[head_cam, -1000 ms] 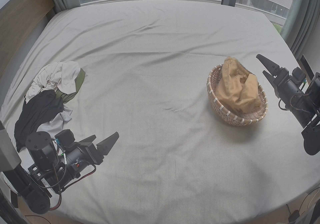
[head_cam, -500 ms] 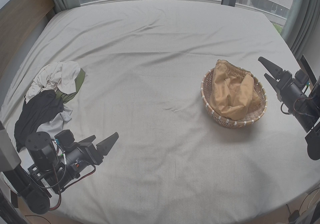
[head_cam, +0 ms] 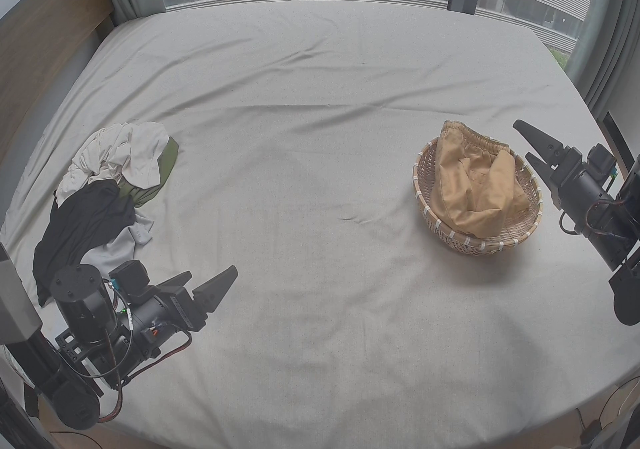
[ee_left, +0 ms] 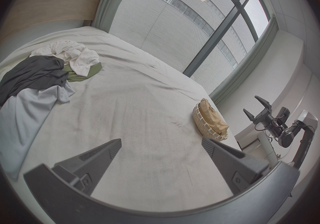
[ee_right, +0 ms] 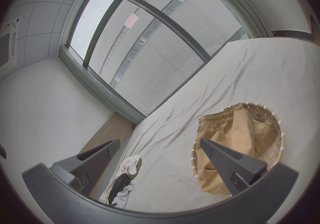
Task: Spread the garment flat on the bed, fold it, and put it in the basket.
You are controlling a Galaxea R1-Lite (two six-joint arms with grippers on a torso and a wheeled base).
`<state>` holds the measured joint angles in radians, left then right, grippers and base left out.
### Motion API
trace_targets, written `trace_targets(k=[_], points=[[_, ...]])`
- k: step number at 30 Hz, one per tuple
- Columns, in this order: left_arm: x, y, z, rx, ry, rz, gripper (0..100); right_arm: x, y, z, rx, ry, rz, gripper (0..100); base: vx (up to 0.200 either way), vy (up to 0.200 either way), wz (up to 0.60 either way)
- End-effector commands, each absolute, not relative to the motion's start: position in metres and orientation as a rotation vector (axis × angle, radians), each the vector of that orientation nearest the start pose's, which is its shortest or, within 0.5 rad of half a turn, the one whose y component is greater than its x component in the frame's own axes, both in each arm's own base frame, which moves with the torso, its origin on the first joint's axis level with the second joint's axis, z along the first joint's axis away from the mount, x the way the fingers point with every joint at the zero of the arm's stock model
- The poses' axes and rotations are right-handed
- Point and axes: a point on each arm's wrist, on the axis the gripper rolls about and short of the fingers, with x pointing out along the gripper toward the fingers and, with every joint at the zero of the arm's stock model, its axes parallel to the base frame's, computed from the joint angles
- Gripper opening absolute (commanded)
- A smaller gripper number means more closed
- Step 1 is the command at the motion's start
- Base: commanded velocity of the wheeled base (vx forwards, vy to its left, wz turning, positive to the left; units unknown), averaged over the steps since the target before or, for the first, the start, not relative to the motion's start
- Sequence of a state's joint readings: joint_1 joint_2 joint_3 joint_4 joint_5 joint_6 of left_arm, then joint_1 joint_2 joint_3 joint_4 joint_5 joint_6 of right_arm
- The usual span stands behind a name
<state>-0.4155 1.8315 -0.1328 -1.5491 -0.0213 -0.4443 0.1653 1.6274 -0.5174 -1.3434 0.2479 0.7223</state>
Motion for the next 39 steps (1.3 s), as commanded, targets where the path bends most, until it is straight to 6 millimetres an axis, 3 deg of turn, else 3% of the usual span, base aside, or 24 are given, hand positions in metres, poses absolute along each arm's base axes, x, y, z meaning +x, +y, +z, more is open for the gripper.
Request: trace_targets(k=[1,5,23,32,39], points=[[0.2112,-0.0938,0.0916,-0.407,0.243,-0.397,100,0.257,0.049,0.1996,0.699,-0.073,0.479,100,0.0,0.2,0.0],[0.2112,-0.0938,0.0916,-0.407,0.243,-0.396,100,0.257,0.049,0.1996,0.699,-0.073,0.479,100,0.0,0.2,0.0],[0.2101,-0.0937,0.0912,-0.406,0.246,-0.396,100,0.2555,0.0496,0.1951,0.7,-0.054,0.477,100,0.0,0.0,0.0],[0.2105,-0.0942,0.0907,-0.406,0.248,-0.398,100,0.2572,0.0495,0.1917,0.703,-0.042,0.472,100,-0.2,0.2,0.0],[0.2106,-0.0943,0.0904,-0.406,0.249,-0.397,100,0.2581,0.0496,0.1905,0.703,-0.038,0.47,100,0.0,0.0,0.0]])
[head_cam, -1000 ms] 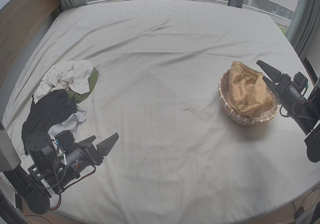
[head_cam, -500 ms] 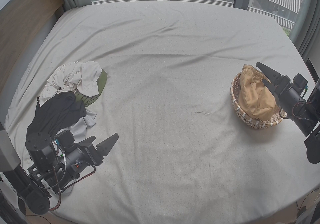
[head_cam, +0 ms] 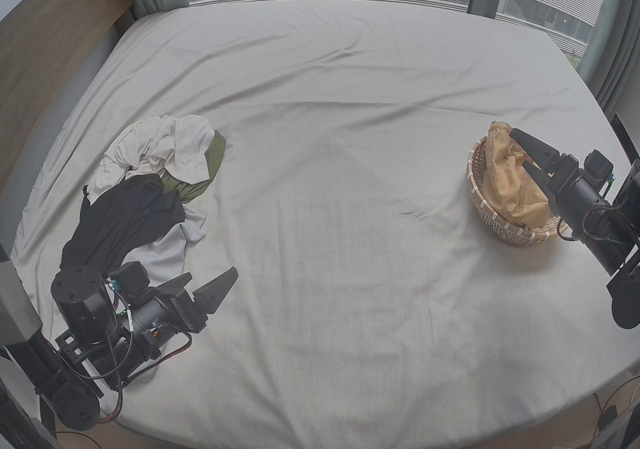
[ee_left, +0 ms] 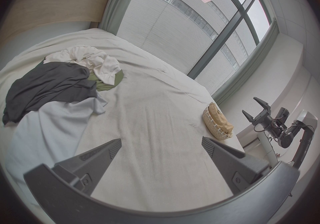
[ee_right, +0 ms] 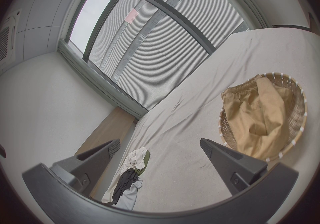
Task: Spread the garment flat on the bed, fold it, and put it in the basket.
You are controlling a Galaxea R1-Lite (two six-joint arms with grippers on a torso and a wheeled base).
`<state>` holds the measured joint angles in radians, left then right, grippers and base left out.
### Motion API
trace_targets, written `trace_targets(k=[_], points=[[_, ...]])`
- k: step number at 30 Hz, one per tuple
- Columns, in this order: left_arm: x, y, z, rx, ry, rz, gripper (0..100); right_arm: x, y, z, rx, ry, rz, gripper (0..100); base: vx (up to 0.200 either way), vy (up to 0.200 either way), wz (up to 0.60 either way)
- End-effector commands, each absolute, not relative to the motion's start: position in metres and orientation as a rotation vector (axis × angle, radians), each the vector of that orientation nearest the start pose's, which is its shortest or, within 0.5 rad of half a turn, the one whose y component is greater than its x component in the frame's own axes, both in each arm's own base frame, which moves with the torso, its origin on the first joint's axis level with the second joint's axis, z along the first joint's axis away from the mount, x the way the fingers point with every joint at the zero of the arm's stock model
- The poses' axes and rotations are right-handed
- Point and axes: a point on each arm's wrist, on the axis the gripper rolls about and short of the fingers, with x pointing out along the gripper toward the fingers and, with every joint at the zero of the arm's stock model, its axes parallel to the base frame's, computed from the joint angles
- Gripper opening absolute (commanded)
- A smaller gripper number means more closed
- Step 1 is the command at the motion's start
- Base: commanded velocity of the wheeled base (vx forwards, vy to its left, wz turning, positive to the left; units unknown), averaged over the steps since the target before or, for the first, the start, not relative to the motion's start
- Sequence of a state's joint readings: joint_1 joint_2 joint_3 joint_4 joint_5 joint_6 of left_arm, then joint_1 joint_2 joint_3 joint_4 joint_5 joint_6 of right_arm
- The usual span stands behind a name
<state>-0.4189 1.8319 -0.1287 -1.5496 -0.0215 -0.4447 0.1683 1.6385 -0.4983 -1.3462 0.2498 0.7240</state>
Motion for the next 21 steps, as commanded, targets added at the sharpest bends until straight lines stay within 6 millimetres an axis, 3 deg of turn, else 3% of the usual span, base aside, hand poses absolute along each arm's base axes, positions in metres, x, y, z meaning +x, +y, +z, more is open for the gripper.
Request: trace_targets(k=[1,14,17,21], points=[[0.2106,-0.0943,0.0904,-0.406,0.249,-0.397,100,0.2581,0.0496,0.1905,0.703,-0.038,0.47,100,0.0,0.0,0.0],[0.2105,-0.0942,0.0907,-0.406,0.248,-0.398,100,0.2576,0.0495,0.1894,0.705,-0.033,0.469,100,0.0,0.0,0.0],[0.2102,-0.0941,0.0905,-0.407,0.25,-0.399,100,0.2571,0.0494,0.1883,0.705,-0.029,0.467,100,0.0,0.2,0.0],[0.2098,-0.0939,0.0897,-0.408,0.255,-0.397,100,0.2573,0.0495,0.1868,0.705,-0.023,0.465,100,-0.2,0.2,0.0]])
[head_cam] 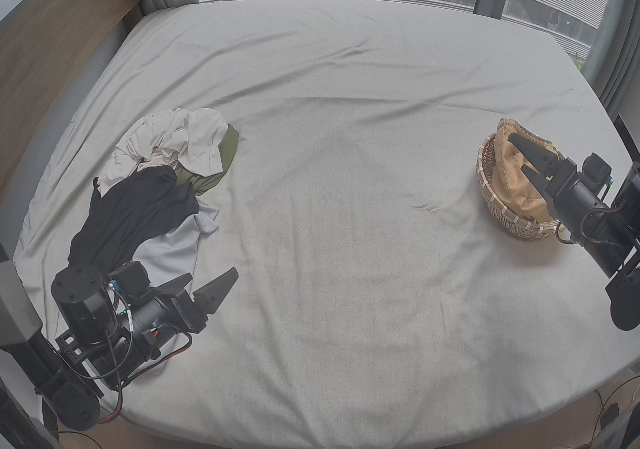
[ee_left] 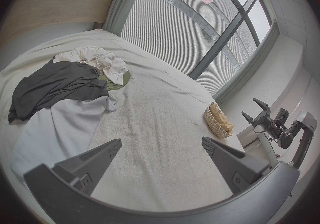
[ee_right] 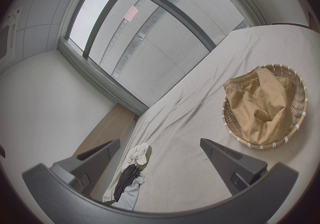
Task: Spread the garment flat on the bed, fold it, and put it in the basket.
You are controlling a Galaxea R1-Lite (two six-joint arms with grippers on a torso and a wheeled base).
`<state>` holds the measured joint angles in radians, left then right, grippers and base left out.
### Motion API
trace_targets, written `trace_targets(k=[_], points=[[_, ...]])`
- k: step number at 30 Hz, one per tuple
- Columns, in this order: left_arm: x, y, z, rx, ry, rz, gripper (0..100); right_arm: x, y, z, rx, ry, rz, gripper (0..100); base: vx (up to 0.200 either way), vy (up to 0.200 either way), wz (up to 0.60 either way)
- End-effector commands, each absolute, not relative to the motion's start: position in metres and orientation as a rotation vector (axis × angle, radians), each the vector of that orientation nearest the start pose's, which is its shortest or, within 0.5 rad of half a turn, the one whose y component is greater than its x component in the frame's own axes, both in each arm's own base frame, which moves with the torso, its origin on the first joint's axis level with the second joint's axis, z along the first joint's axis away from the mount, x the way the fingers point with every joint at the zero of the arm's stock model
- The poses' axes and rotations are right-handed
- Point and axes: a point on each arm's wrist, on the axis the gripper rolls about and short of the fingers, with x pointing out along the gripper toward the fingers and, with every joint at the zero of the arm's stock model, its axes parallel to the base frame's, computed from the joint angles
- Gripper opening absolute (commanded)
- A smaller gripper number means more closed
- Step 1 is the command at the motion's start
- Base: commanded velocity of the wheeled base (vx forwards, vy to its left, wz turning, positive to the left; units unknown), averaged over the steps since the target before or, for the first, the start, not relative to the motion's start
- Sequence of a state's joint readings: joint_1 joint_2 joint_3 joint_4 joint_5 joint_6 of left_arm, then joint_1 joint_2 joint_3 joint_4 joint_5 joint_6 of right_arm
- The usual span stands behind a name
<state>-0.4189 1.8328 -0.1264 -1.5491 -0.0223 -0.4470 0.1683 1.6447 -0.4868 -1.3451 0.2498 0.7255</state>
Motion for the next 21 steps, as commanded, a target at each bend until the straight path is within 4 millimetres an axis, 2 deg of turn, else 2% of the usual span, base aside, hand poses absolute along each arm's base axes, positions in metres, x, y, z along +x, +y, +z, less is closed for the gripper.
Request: trace_targets(k=[1,2,12,16,18,20,21], points=[[0.21,-0.094,0.09,-0.408,0.255,-0.397,100,0.257,0.049,0.187,0.705,-0.023,0.465,100,-0.2,0.2,0.0],[0.21,-0.094,0.09,-0.406,0.255,-0.397,100,0.258,0.05,0.185,0.706,-0.018,0.463,100,-0.2,0.2,0.0],[0.21,-0.093,0.091,-0.407,0.249,-0.394,100,0.261,0.054,0.179,0.701,-0.042,0.485,100,0.0,0.0,0.0],[0.211,-0.091,0.097,-0.413,0.217,-0.391,100,0.262,0.055,0.178,0.696,-0.052,0.486,100,0.0,0.0,0.0],[0.203,-0.083,0.118,-0.429,0.123,-0.395,100,0.252,0.053,0.183,0.659,-0.062,0.486,100,0.0,0.0,0.0],[0.188,-0.077,0.136,-0.433,0.043,-0.426,100,0.233,0.05,0.187,0.572,-0.076,0.48,100,0.0,0.0,0.0],[0.185,-0.077,0.139,-0.436,0.027,-0.431,100,0.23,0.049,0.187,0.555,-0.074,0.477,100,0.0,0.0,0.0]])
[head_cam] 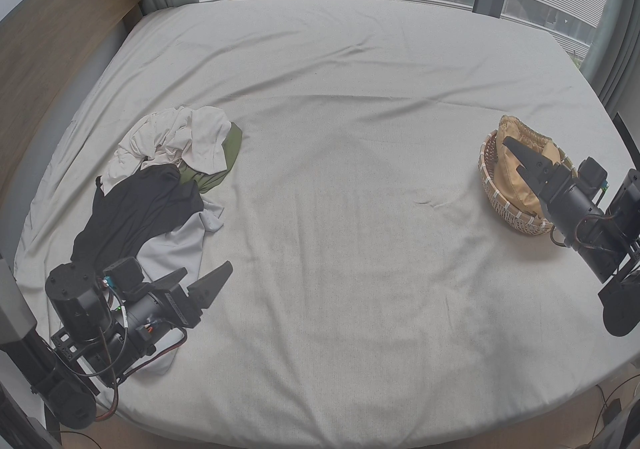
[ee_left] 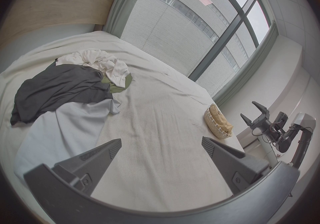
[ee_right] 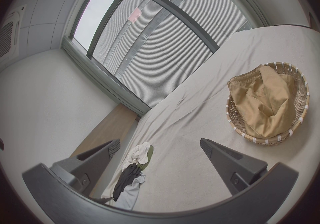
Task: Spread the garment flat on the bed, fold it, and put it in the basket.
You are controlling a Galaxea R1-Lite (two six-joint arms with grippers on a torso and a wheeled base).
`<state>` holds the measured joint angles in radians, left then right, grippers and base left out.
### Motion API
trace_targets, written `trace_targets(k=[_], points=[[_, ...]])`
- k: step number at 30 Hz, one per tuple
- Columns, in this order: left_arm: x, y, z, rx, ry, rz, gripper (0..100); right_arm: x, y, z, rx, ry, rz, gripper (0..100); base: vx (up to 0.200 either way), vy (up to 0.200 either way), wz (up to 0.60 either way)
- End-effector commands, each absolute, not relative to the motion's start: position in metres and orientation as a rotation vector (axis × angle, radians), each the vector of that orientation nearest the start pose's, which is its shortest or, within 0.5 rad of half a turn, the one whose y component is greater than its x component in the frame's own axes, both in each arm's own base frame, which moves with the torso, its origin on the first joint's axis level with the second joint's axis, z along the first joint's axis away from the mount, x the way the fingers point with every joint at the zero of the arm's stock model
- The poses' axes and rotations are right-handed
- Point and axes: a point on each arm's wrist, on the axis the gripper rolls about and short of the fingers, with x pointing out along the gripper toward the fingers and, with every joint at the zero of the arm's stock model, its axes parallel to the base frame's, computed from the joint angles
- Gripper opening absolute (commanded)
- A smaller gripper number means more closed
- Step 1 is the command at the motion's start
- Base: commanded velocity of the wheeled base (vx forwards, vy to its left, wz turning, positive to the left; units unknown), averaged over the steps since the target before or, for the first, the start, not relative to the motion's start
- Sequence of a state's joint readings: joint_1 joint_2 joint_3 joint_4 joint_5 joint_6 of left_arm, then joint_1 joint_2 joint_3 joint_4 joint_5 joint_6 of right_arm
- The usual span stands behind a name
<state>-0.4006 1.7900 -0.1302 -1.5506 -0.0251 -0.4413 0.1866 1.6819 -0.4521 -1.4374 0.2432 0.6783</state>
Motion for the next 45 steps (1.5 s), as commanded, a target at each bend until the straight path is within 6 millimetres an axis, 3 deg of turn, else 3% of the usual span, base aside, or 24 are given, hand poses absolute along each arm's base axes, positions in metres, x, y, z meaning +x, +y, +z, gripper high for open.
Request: trace_targets(k=[1,4,5,6,7,8,9,12,14,15,17,20,22,23,26,31,38,45], points=[[0.171,-0.072,0.154,-0.446,-0.047,-0.456,100,0.213,0.046,0.187,0.484,-0.071,0.469,100,0.0,0.0,0.0],[0.141,-0.061,0.172,-0.444,-0.147,-0.531,100,0.17,0.04,0.188,0.354,-0.076,0.469,100,0.0,0.0,0.0],[0.136,-0.057,0.17,-0.42,-0.149,-0.525,100,0.155,0.039,0.188,0.308,-0.076,0.473,100,0.0,0.0,0.0],[0.135,-0.057,0.17,-0.417,-0.146,-0.524,100,0.153,0.038,0.188,0.303,-0.077,0.471,100,0.0,0.0,0.0],[0.128,-0.054,0.166,-0.383,-0.14,-0.519,100,0.135,0.034,0.188,0.274,-0.081,0.457,100,0.0,0.0,0.0],[0.128,-0.054,0.166,-0.383,-0.14,-0.519,100,0.135,0.034,0.188,0.274,-0.081,0.457,100,0.0,0.0,0.0],[0.12,-0.05,0.165,-0.379,-0.131,-0.509,100,0.11,0.027,0.189,0.27,-0.083,0.437,100,0.0,0.0,0.0],[0.102,-0.043,0.169,-0.391,-0.138,-0.49,100,0.08,0.018,0.186,0.261,-0.064,0.392,100,0.0,0.0,0.0],[0.084,-0.036,0.164,-0.382,-0.095,-0.493,100,0.051,0.012,0.178,0.252,-0.054,0.373,100,0.0,0.0,0.0],[0.083,-0.036,0.164,-0.381,-0.09,-0.494,100,0.049,0.012,0.177,0.252,-0.051,0.372,100,0.0,0.0,0.0],[0.057,-0.026,0.156,-0.374,-0.054,-0.494,100,0.017,0.007,0.16,0.244,-0.024,0.331,100,0.0,0.0,0.0],[0.031,-0.013,0.152,-0.374,-0.072,-0.456,100,-0.013,0.004,0.138,0.231,-0.015,0.28,100,0.0,0.0,0.0],[0.027,-0.011,0.151,-0.372,-0.078,-0.435,100,-0.017,0.004,0.134,0.224,-0.015,0.272,100,0.0,0.0,0.0],[0.01,-0.005,0.14,-0.362,-0.076,-0.373,100,-0.031,0.005,0.118,0.194,-0.016,0.242,100,0.0,0.0,0.0],[-0.007,-0.001,0.131,-0.328,-0.079,-0.342,100,-0.038,0.005,0.105,0.181,0.003,0.231,100,0.0,0.0,0.0],[-0.022,0.0,0.111,-0.256,-0.082,-0.282,100,-0.028,0.004,0.082,0.092,0.046,0.202,100,0.0,0.0,0.0],[-0.015,0.002,0.089,-0.098,-0.013,-0.084,100,-0.024,-0.001,0.082,-0.031,-0.03,-0.045,100,0.0,0.0,0.0],[-0.018,0.003,0.084,-0.035,0.006,0.098,100,-0.024,-0.001,0.082,-0.031,-0.048,-0.051,100,0.0,0.0,0.0]])
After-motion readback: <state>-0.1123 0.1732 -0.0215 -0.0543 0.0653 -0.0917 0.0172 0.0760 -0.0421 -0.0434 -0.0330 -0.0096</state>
